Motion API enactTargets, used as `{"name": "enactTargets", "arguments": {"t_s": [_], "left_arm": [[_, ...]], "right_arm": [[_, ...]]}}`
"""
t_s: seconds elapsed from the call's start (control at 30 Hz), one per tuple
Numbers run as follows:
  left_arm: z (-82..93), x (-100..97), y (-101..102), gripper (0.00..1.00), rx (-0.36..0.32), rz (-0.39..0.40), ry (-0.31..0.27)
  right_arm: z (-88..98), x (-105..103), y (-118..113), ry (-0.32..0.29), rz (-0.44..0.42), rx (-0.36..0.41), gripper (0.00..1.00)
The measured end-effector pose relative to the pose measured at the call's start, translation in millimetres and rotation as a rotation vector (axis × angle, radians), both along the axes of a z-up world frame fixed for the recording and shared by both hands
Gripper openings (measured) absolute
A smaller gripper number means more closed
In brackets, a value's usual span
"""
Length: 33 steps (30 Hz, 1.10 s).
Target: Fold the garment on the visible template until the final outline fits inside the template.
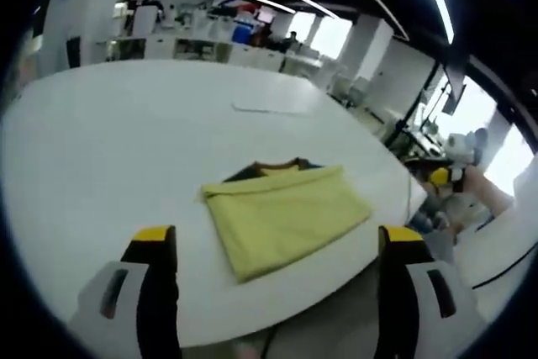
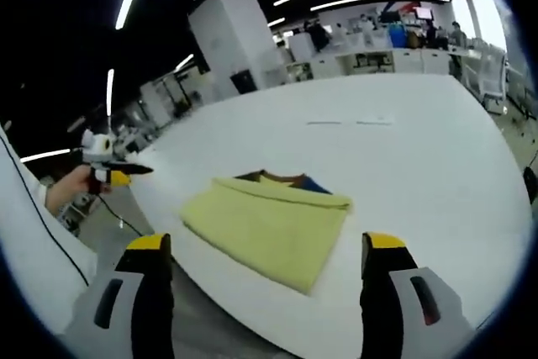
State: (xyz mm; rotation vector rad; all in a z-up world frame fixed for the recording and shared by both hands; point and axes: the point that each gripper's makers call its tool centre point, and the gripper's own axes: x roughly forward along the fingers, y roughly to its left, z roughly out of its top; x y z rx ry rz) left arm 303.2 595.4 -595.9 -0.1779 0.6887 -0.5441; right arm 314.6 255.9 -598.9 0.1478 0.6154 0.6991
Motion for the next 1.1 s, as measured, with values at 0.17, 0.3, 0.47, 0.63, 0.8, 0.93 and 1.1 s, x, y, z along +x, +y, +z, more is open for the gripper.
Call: {"name": "enactTargets", "arguments": {"t_s": [0.17, 0.3, 0.47, 0.63, 0.8, 0.93, 1.1], "left_arm": [[5.3, -13.4, -3.6, 0.99, 0.013, -0.017, -0.003], [9.8, -17.9, -1.6, 0.99, 0.017, -0.019, -0.009], [10.1, -19.8, 2.2, 0.99, 0.023, -0.010, -0.014], [7.5, -21.5, 0.9, 0.99, 0.022, -0.011, -0.009], [7.0, -21.2, -3.2, 0.99, 0.026, -0.021, -0.007], [6.7, -19.7, -4.2, 0.99, 0.027, -0.024, -0.006], [4.5, -19.3, -5.4, 0.99, 0.031, -0.029, -0.001]], "right_arm": [[5.1, -8.0, 1.2, -0.009, 0.013, -0.014, 0.99], [5.8, -13.3, -0.2, -0.009, 0.008, -0.012, 1.00], [4.4, -19.3, -2.2, -0.005, -0.004, -0.006, 1.00], [2.3, -21.4, -3.8, 0.002, -0.014, -0.001, 1.00], [2.1, -19.7, -5.5, -0.002, -0.021, 0.001, 1.00], [0.3, -19.0, -5.9, -0.002, -0.019, -0.002, 1.00], [-3.2, -19.0, -6.3, 0.005, -0.019, -0.004, 1.00]]}}
